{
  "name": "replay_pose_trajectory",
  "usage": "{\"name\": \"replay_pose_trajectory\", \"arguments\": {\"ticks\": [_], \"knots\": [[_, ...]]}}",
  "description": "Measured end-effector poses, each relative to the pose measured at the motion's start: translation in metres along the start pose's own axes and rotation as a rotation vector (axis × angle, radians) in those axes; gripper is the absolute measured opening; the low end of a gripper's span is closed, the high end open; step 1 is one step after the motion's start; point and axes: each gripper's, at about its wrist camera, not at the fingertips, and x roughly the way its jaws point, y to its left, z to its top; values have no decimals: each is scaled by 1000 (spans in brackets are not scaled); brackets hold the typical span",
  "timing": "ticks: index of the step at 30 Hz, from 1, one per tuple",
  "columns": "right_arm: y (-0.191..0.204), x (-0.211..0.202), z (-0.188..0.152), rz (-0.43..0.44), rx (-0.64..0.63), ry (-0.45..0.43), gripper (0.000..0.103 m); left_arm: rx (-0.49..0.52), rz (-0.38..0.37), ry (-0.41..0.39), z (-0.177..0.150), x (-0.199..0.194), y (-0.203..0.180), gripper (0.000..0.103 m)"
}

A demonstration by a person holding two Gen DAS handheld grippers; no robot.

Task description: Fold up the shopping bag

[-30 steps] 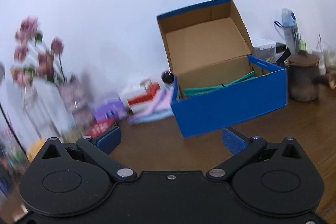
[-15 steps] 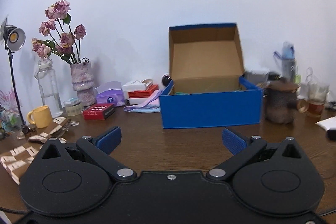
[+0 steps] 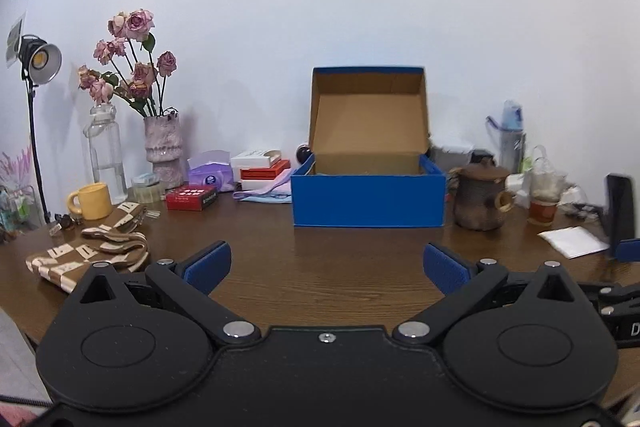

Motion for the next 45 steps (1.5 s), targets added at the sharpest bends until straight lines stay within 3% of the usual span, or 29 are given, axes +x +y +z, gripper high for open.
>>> {"name": "replay_pose_trajectory", "arguments": {"ticks": [4,8,13,27,45], "knots": [[10,-28,-10,34,-8,-25,94,-12,2,5,-10,-23,-2,103],[19,-50,-28,-12,22,-65,94,27,7,-58,-23,-46,-7,103],[38,-56,-47,-83,-10,-142,95,5,-2,-73,-35,-64,-4,103],[41,-57,-51,-84,28,-142,95,9,-62,-31,-45,-64,4,103],[42,-61,-54,-79,27,-154,95,3,-56,-24,-48,-66,5,103]]}}
